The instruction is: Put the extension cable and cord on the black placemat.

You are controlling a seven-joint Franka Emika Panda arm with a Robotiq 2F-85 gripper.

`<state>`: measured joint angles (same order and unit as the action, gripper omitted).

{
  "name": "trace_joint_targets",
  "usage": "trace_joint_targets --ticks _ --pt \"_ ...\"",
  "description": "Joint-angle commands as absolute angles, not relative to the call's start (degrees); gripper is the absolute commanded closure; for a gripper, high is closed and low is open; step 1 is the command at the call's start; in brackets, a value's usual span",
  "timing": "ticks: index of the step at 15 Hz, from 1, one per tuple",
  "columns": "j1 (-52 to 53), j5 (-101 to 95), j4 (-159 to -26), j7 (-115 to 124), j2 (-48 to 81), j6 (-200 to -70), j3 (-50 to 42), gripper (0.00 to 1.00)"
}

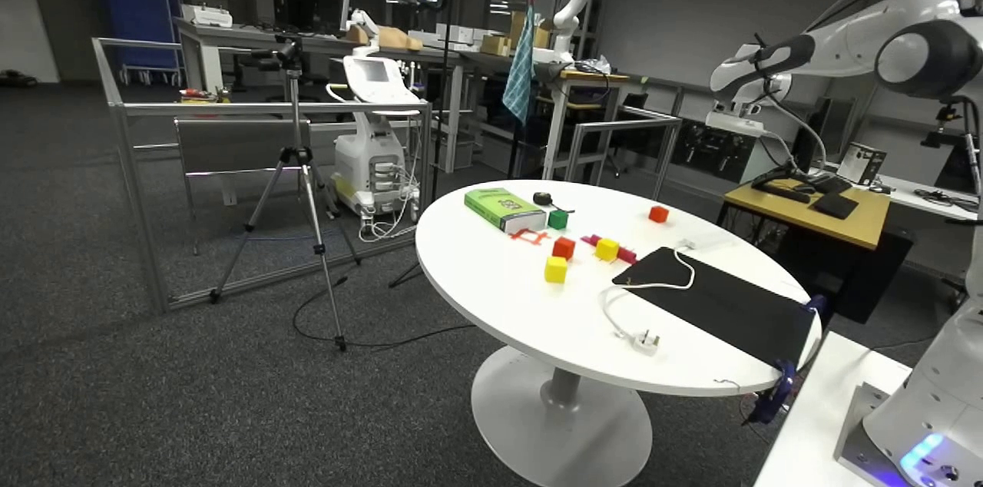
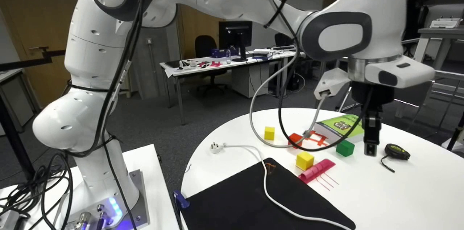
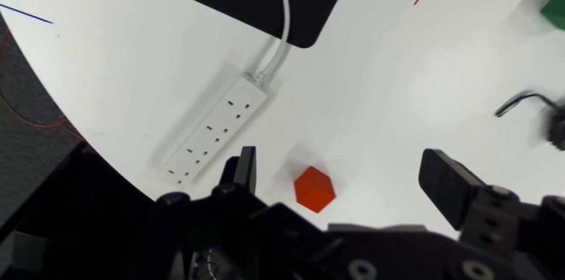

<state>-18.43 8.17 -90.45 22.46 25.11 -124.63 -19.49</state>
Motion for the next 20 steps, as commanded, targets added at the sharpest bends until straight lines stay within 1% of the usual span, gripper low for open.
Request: trace_joint_targets --ticks 1,5,10,12,13,14,18,20 --pt "-22.69 9.15 -79.05 28.66 33.70 -115.87 -20.93 0.00" --pt "-27.17 10.75 -72.84 35.95 40.25 -109.80 -21.90 0.00" --pt "-32.25 16.82 -69.05 45.67 46.74 -114.38 -21.01 0.00" --pt "-33.04 17.98 -68.27 47.58 47.85 -116.75 -20.37 0.00" --pt "-33.70 19.42 -67.86 46.67 47.52 -115.81 -18.75 0.00" --pt "-32.20 17.47 -70.96 45.37 46.91 -116.52 -20.86 0.00" --pt "-32.21 17.61 -70.69 45.37 47.53 -116.53 -20.61 0.00" --pt "-29.71 17.52 -78.63 44.21 43.23 -124.83 -20.85 0.00"
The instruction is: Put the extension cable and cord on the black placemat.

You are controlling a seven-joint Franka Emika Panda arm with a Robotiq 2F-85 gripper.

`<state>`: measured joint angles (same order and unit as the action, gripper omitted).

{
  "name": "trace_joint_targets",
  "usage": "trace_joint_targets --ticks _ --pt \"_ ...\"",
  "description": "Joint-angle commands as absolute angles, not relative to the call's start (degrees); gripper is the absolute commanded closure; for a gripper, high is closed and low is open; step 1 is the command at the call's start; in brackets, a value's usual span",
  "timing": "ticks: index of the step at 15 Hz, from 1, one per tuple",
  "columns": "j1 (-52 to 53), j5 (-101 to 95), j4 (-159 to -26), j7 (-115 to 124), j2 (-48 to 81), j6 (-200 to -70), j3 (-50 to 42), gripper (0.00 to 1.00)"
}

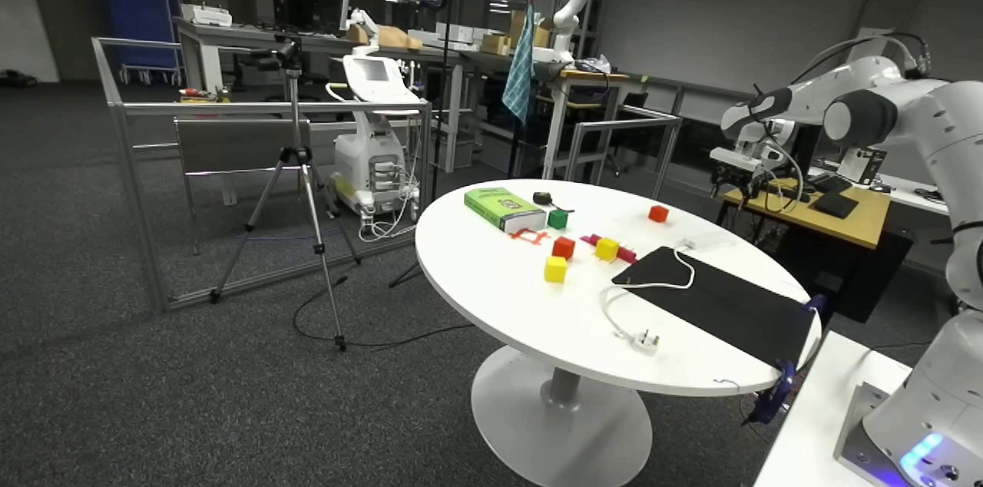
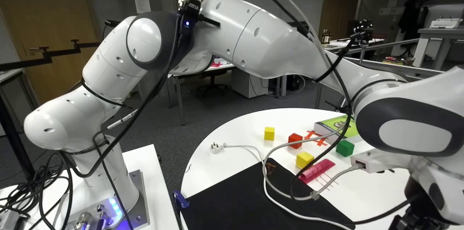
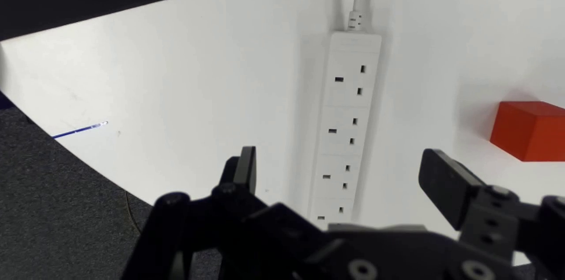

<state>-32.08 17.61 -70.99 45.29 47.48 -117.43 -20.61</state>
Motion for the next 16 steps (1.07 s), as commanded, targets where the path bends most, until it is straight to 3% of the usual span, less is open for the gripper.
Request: trace_joint_targets --ticks 1,5,8,16 --pt "-28.49 18.87 -81.56 46.26 42.46 -131.20 -20.80 0.00" --pt "-25.86 21.35 -84.84 45.53 44.52 -149.35 -19.56 0.00" --pt "-23.08 20.38 -85.30 49.74 47.02 -155.34 -20.88 0.00" --pt "-21.16 11.85 -76.95 60.47 52.65 -145.43 -27.82 0.00"
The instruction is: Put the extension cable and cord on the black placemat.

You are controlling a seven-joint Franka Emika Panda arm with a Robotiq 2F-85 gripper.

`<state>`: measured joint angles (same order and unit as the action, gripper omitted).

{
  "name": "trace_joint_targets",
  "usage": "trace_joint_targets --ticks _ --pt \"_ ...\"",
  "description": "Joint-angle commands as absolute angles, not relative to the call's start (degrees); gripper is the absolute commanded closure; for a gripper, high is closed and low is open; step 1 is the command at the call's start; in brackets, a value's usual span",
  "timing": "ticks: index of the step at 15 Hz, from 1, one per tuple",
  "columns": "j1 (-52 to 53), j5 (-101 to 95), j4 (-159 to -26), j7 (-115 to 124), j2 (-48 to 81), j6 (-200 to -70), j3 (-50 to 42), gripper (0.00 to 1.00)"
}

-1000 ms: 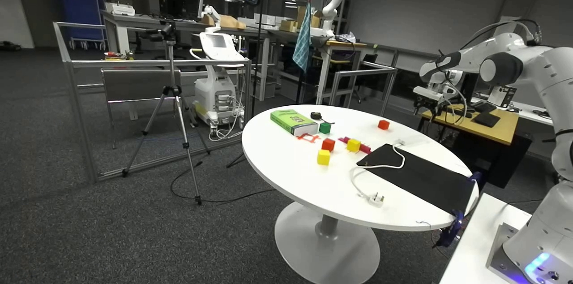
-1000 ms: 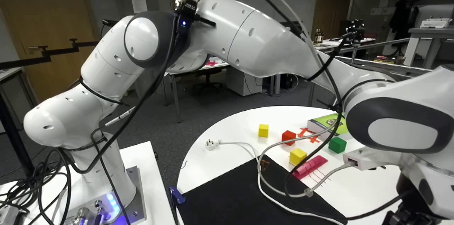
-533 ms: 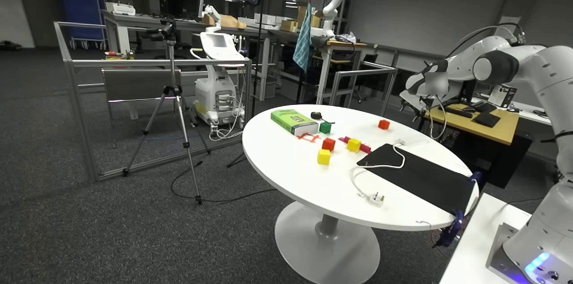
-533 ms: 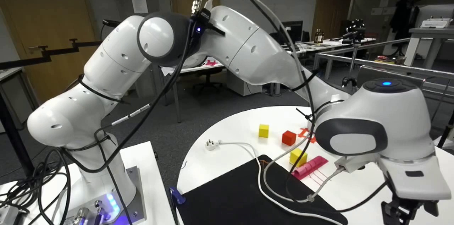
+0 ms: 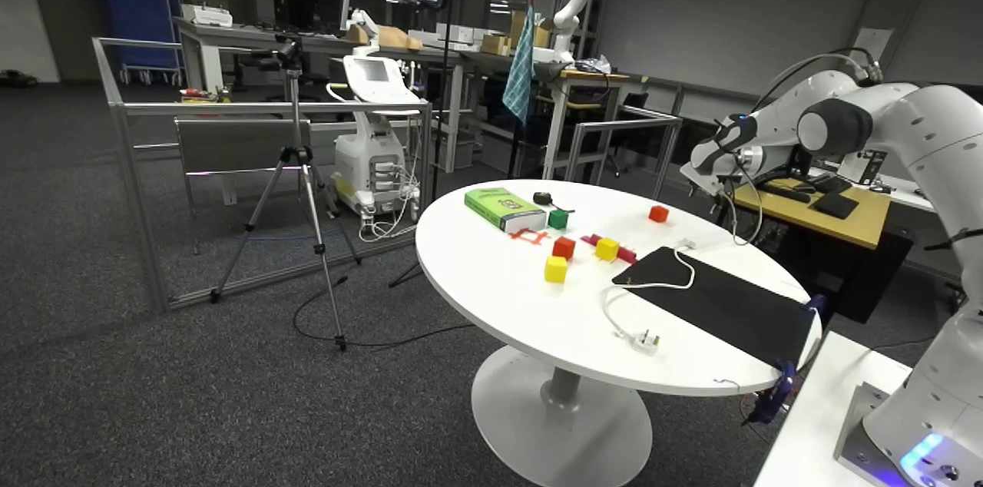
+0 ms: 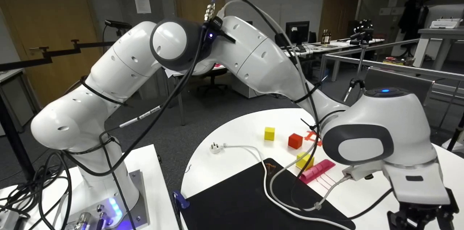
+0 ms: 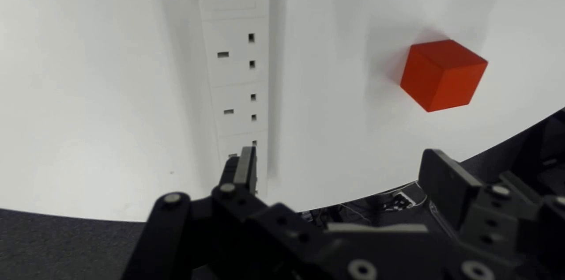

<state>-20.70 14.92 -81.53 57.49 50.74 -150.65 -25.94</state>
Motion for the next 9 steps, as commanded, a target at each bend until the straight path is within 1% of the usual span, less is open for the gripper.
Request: trace_joint_targets --ticks 1,9 --pt "-21.83 10.92 -75.87 60.22 52.81 -142.97 -27.48 0.00" --pt "-28.06 12.36 -68.26 61.15 56.44 -127.22 -22.91 0.00"
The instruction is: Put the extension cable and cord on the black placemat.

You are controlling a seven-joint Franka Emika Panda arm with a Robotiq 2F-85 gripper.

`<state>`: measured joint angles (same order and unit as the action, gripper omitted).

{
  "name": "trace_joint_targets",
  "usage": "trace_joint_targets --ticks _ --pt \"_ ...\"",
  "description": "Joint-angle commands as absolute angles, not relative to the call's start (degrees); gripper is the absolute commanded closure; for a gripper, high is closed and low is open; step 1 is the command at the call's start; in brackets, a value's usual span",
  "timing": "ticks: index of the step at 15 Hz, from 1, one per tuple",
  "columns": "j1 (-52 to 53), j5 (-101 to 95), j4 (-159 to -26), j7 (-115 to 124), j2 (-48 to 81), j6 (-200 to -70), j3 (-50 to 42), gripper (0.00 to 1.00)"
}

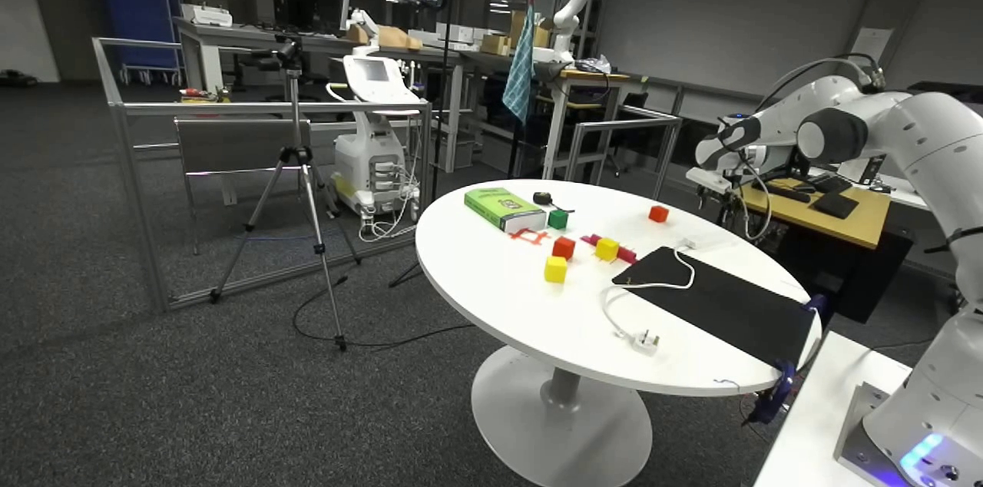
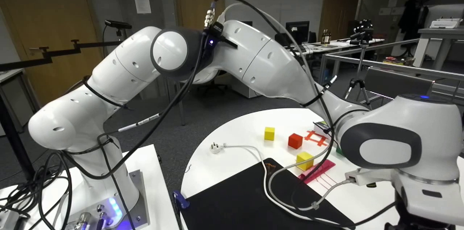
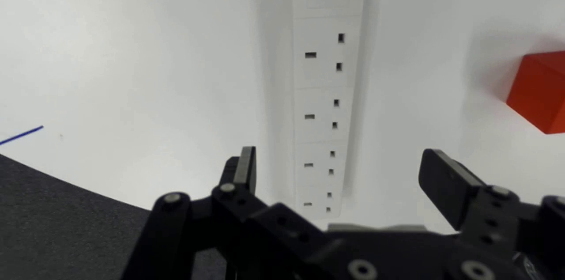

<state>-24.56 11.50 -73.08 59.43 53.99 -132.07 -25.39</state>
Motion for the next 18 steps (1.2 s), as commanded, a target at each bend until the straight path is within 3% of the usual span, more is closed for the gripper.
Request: trace_joint_targets --ticks 1,18 --pt "-28.91 12.58 -67.33 61.44 57.27 -126.28 -22.28 0.00" --pt "-34.51 11.93 -51.32 57.30 70.05 -125.73 -16.39 0.00"
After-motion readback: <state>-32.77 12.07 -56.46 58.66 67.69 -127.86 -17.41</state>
